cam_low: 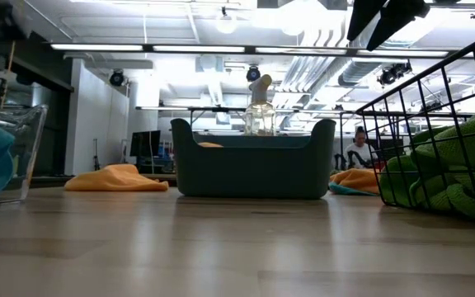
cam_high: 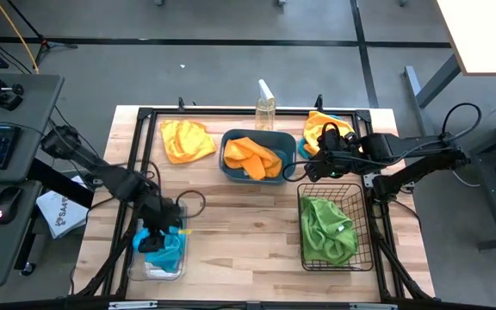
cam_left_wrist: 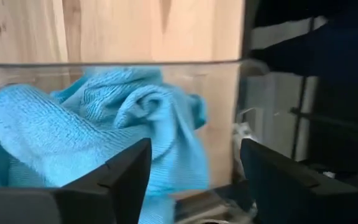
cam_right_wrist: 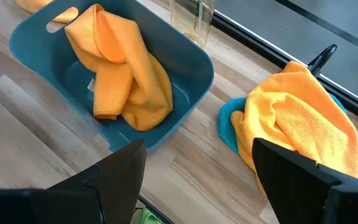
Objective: Sort microfiber towel by color & place in baskets
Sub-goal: Put the left yellow towel into the blue bin
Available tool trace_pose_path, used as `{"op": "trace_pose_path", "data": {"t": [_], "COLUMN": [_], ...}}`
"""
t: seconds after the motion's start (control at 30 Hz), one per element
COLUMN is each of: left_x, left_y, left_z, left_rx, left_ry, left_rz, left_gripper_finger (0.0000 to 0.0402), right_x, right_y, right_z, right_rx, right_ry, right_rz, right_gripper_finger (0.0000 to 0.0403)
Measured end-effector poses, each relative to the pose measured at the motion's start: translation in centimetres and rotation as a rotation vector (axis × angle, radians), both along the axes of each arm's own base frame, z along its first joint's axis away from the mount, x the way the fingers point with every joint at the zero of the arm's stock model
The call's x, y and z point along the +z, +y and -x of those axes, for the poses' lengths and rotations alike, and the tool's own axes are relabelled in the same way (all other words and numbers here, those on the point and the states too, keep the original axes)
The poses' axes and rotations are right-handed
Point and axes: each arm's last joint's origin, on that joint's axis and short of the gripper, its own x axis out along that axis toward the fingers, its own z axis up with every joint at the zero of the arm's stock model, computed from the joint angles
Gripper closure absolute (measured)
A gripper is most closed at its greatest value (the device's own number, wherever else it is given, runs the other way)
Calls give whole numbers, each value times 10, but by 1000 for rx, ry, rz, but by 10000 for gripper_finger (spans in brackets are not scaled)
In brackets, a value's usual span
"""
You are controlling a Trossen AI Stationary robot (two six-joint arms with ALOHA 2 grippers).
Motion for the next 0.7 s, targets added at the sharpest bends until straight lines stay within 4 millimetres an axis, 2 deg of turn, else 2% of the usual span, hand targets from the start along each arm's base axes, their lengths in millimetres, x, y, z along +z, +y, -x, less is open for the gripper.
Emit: {"op": "trace_pose_path", "data": {"t": [0.13,0.27,0.37,0.43,0.53,0.7], "left_x": [27,50,58,49,21,-35], "left_y": [16,48,80,106,152,231], "left_z": [0,-6,-16,-22,-25,-6], "left_rx": [43,174,279,321,401,756], "left_ry": [-62,-172,-250,-226,-144,13], "left_rz": [15,-197,-329,-395,-516,-556], "left_gripper_finger": [152,152,152,153,153,153], "right_x": [0,0,1,1,2,2], "right_y": [0,0,0,1,1,1], "right_z": [0,0,-2,-3,-5,-6], "right_rx": [0,-4,-2,2,4,-8], "right_ry": [0,-4,-23,-40,-60,-73], "right_rz": [0,-4,-10,-21,-32,-28], "right_gripper_finger": [112,111,112,112,112,112]}}
